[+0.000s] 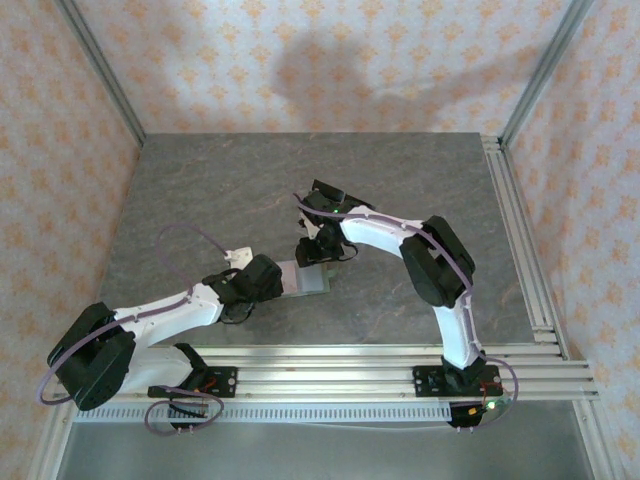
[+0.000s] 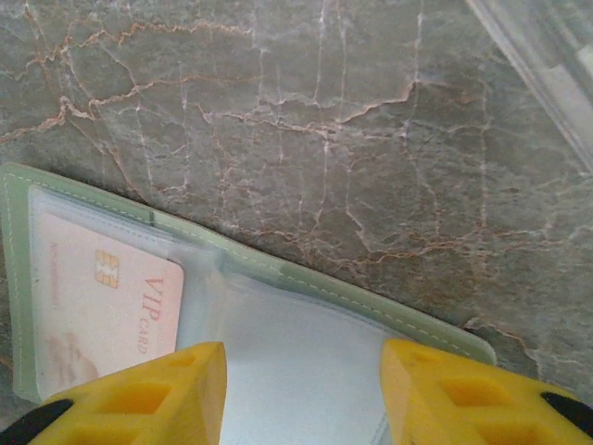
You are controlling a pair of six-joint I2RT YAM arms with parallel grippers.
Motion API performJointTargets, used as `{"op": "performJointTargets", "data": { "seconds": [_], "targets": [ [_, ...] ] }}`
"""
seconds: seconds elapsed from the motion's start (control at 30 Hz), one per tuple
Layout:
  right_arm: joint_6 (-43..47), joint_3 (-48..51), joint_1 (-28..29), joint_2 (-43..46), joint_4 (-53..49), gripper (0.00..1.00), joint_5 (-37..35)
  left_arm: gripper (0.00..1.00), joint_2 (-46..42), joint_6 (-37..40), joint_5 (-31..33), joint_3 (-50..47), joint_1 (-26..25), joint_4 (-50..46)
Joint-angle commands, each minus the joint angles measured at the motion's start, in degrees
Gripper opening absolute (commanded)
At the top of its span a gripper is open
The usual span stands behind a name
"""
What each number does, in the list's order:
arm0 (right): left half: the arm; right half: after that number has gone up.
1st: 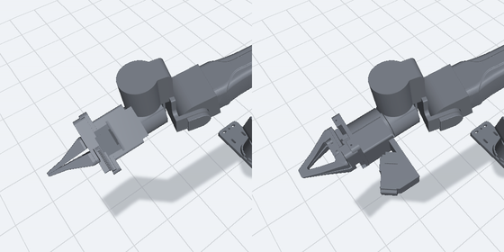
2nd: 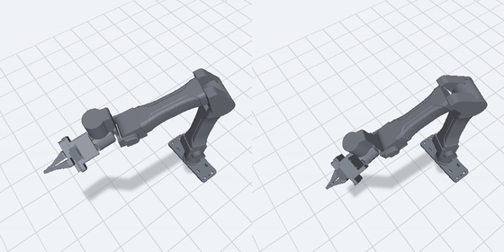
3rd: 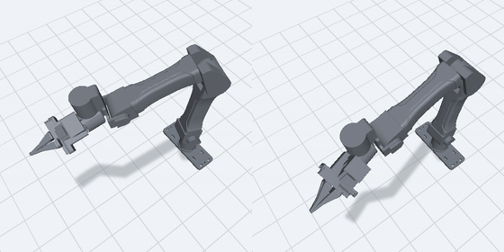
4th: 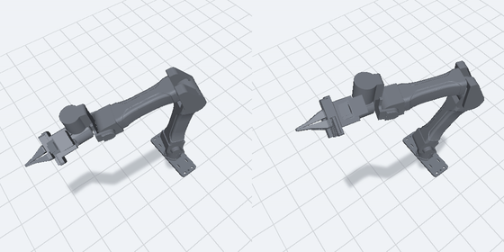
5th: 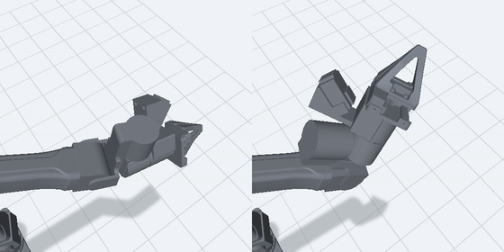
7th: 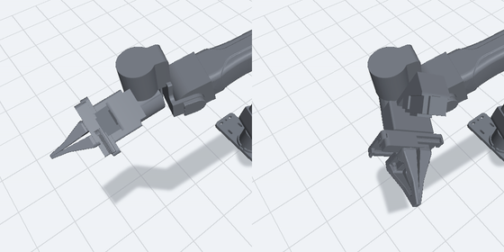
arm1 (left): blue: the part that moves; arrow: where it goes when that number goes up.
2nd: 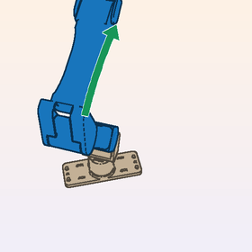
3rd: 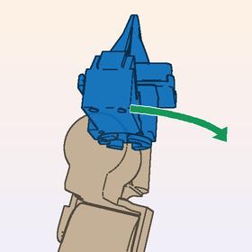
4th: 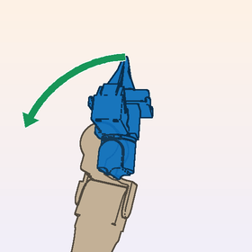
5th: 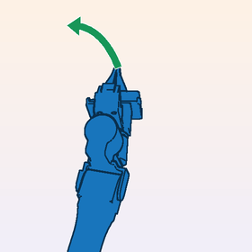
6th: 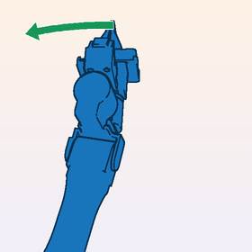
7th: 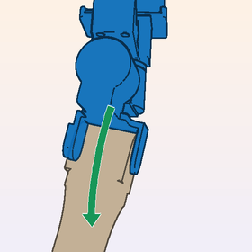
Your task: Put the credit cards into the card holder
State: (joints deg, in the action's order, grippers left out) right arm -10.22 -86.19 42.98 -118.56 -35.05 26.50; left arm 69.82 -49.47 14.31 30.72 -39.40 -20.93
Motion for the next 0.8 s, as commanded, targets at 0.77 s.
{"op": "performJointTargets", "data": {
  "seconds": [0.77],
  "targets": [
    [-4.45,0.41,2.81,-2.14,4.55,0.46,10.49,1.00,1.24,1.23,-1.47,0.74,-3.63,7.00]
  ]
}}
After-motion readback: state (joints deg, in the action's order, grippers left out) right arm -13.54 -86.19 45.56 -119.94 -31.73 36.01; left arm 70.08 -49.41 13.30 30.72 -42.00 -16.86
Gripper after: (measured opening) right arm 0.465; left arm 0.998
